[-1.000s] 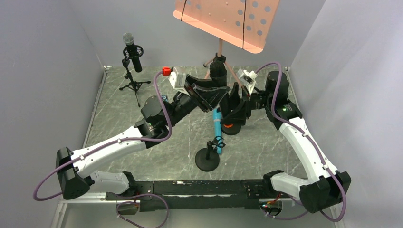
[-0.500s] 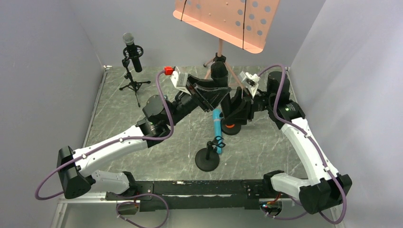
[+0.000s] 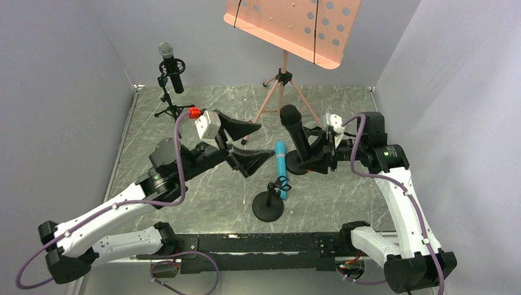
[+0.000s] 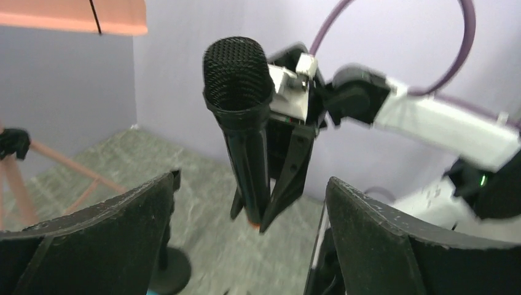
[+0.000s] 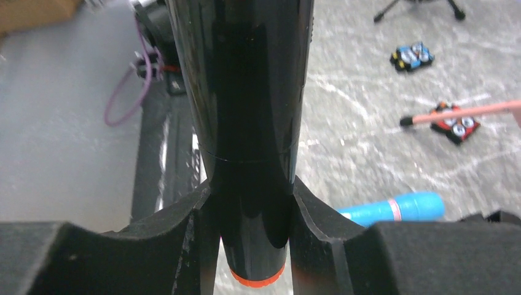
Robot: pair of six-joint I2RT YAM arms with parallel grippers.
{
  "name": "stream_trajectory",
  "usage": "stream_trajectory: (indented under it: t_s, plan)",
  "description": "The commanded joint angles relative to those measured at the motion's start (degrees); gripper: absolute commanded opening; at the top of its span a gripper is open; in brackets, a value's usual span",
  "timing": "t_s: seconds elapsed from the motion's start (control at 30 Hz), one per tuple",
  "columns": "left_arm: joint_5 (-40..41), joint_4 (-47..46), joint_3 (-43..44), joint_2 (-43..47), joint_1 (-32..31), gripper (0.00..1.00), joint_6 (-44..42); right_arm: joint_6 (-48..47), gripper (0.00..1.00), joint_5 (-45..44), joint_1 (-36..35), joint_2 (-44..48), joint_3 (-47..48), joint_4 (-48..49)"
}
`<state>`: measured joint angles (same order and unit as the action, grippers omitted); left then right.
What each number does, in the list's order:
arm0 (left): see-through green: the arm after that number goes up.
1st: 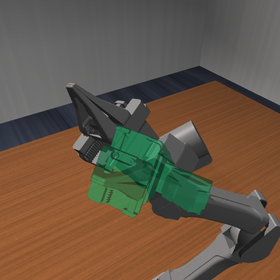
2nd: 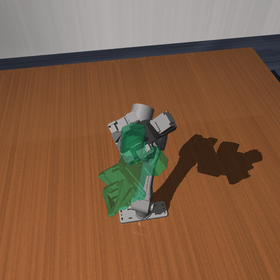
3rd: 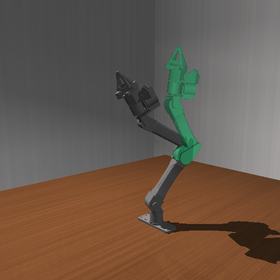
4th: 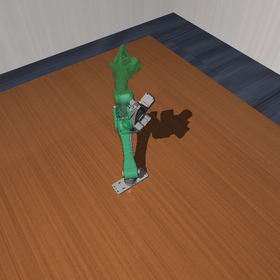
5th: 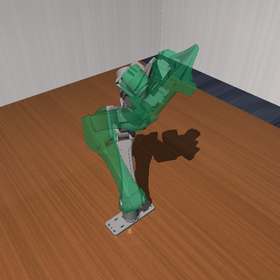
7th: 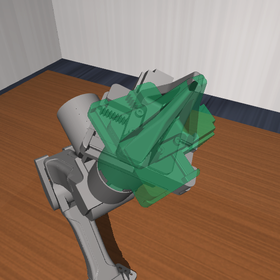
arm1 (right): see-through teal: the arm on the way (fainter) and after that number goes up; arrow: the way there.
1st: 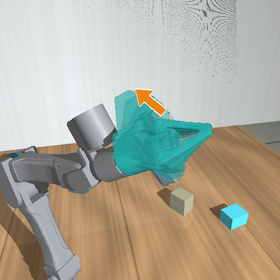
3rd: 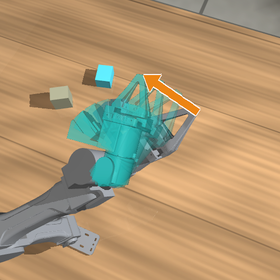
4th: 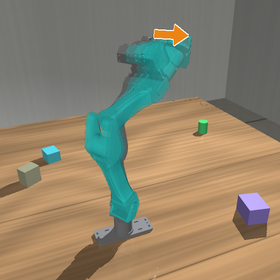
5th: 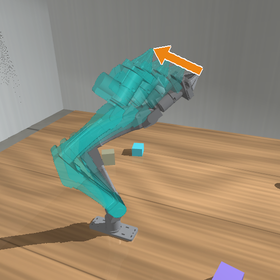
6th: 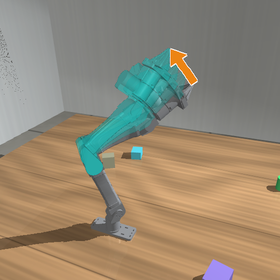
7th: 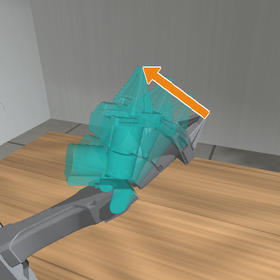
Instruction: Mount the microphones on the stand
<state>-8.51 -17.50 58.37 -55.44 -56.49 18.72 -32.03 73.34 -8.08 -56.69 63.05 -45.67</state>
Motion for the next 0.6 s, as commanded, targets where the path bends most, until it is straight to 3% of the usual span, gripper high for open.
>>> stream_trajectory:
  t_s: [0.0, 0.1, 0.17, 0.4, 0.57]
  plan:
    - [-6.93, 17.86, -3.92, 5.48, 0.97, 0.98, -11.27, -25.09, 0.0, -6.3, 0.7, -1.02, -1.15, -16.99]
    - [-9.54, 24.23, -8.64, 8.45, 1.03, 0.97, -17.13, -30.97, 0.0, -7.5, 1.3, 0.11, -6.22, -16.88]
    - [-11.2, 22.52, -13.05, 10.4, 1.03, 0.98, -22.2, -31.32, 0.0, -8.33, 1.31, 1.59, -9.78, -13.44]
    - [-16.4, -3.23, -31.86, 12.85, 1.03, 0.96, -26.43, -33.27, 0.0, -8.57, 0.98, 3.72, -17.76, -7.22]
    - [-15.79, -8.13, -33.12, 7.81, 1.03, 0.92, -25.27, -33.27, 0.0, -8.96, 0.25, 2.28, -19.36, -5.36]
